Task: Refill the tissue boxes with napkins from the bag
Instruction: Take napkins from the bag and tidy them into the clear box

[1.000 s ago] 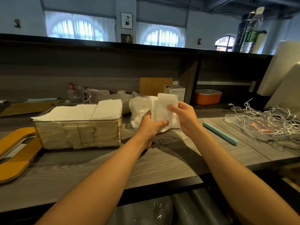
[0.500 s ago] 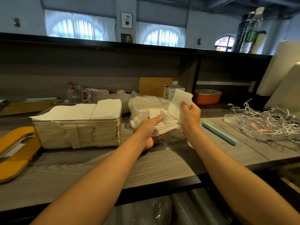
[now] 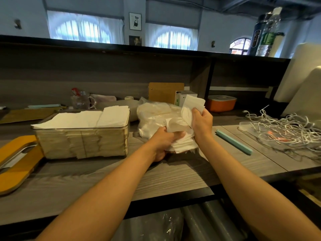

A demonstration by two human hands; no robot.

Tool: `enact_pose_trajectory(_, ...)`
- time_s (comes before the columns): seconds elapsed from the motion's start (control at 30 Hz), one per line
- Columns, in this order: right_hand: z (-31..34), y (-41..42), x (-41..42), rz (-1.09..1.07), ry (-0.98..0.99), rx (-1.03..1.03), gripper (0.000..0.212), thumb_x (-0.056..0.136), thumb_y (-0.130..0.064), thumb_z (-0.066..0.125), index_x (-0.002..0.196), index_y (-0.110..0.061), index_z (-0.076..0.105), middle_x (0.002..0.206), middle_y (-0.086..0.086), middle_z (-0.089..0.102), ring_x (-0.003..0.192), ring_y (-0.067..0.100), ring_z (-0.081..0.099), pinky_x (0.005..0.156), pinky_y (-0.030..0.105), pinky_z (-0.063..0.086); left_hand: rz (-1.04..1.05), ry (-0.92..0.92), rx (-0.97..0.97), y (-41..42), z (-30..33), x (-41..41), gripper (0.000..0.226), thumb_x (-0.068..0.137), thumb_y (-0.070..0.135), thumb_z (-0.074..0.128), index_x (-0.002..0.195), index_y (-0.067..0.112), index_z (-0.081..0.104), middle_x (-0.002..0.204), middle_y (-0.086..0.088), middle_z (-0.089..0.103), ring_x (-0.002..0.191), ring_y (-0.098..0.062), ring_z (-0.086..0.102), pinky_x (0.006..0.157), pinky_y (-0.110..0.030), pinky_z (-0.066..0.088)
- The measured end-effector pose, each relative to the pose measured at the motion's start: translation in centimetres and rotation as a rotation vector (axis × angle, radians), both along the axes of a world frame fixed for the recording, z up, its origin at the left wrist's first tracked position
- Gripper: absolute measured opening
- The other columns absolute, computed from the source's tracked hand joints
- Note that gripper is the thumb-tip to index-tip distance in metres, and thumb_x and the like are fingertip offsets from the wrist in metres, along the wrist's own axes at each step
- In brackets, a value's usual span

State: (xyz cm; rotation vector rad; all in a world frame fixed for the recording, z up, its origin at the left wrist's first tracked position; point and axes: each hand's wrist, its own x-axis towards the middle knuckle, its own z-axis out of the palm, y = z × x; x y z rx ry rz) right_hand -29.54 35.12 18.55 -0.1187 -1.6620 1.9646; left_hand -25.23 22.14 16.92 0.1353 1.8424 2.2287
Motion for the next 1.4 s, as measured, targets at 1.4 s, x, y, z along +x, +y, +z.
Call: enact_pose_trajectory(1.4, 0.7, 0.2, 0.8, 0.189, 0.003, 0.062, 0.01, 0.097, -0.022, 0.059, 0.106, -0.02, 0.061, 0.1, -0.001, 0.064, 0.094, 0.02, 0.063, 0.073, 0.032, 0.057, -0.064, 0.037, 0.05, -1.3, 0.8, 0.0, 0.026, 0.102, 0.008, 0.047, 0.124, 0.016, 0.056, 0.107, -0.007, 0.069, 0.087, -0.02, 0.069, 0.055, -0.03, 0.059)
